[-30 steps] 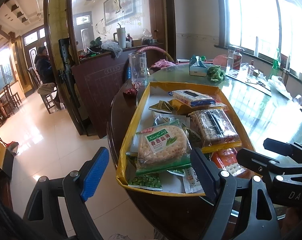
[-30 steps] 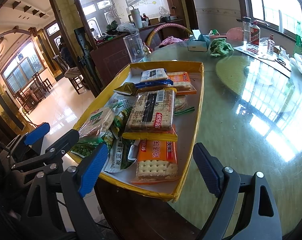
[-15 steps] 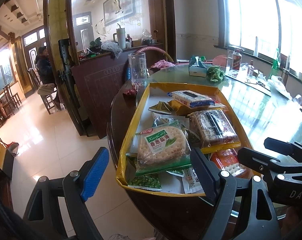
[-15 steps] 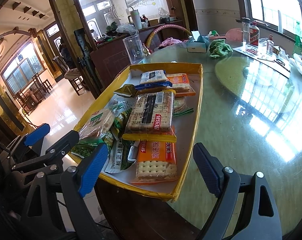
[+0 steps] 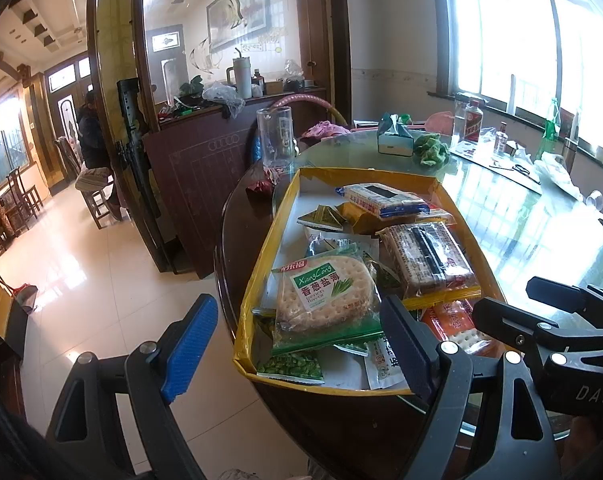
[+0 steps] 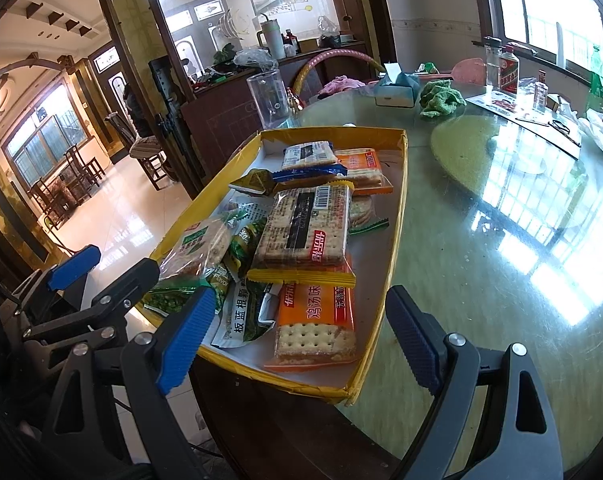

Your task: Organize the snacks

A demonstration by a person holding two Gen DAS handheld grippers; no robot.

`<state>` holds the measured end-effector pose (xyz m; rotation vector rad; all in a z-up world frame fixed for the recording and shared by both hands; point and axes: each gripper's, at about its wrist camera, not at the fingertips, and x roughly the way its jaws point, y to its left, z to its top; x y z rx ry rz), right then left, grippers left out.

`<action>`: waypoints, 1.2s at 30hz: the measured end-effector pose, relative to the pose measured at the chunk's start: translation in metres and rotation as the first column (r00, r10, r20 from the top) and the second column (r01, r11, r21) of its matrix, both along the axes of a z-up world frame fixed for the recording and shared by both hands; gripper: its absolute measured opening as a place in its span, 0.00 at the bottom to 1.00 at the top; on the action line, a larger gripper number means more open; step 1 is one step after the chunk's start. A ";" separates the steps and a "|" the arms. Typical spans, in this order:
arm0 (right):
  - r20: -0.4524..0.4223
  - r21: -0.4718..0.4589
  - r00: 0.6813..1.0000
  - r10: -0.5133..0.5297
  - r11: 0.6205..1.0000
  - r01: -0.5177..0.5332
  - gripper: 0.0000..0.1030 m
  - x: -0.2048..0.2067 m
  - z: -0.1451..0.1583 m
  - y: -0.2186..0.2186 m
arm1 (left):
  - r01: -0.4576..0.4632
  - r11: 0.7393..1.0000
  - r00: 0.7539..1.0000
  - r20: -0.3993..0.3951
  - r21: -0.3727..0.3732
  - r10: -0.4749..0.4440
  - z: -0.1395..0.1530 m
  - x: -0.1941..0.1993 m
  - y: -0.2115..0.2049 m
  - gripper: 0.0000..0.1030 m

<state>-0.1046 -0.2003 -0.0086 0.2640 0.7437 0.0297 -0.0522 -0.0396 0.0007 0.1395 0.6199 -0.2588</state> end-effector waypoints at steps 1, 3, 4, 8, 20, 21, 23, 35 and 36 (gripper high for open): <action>0.001 0.000 1.000 0.000 1.000 0.000 0.85 0.000 0.000 0.000 | 0.000 1.000 1.000 0.000 0.000 0.000 0.000 0.000 0.000 0.81; 0.001 0.000 1.000 0.001 1.000 -0.001 0.85 0.000 -0.001 0.000 | 0.000 1.000 1.000 0.000 0.001 0.000 0.000 0.000 0.000 0.81; 0.000 0.000 1.000 0.001 1.000 -0.001 0.85 0.000 -0.001 0.000 | 0.001 1.000 1.000 0.000 0.003 -0.001 0.000 0.000 0.000 0.81; 0.000 0.000 1.000 0.002 1.000 -0.002 0.85 0.000 0.000 0.000 | 0.002 1.000 1.000 0.001 0.000 -0.002 0.000 0.001 0.001 0.81; 0.005 -0.005 1.000 0.002 1.000 -0.002 0.85 -0.001 0.002 0.000 | 0.002 1.000 1.000 -0.003 0.008 -0.002 -0.002 0.001 0.001 0.81; 0.006 -0.005 1.000 0.003 1.000 -0.003 0.85 -0.001 0.003 0.000 | 0.004 1.000 1.000 -0.004 0.007 -0.004 -0.002 0.001 0.001 0.81; 0.006 -0.007 1.000 0.002 1.000 -0.002 0.85 -0.001 0.005 0.000 | 0.006 1.000 1.000 -0.003 0.010 -0.006 -0.002 0.001 0.001 0.81; 0.014 -0.014 1.000 -0.004 1.000 0.004 0.85 -0.003 0.007 -0.002 | 0.016 1.000 1.000 0.014 0.014 -0.016 0.000 -0.001 0.000 0.81; 0.014 -0.016 1.000 -0.004 1.000 0.004 0.85 -0.002 0.007 -0.002 | 0.014 1.000 1.000 0.027 0.011 -0.014 0.000 -0.002 0.000 0.81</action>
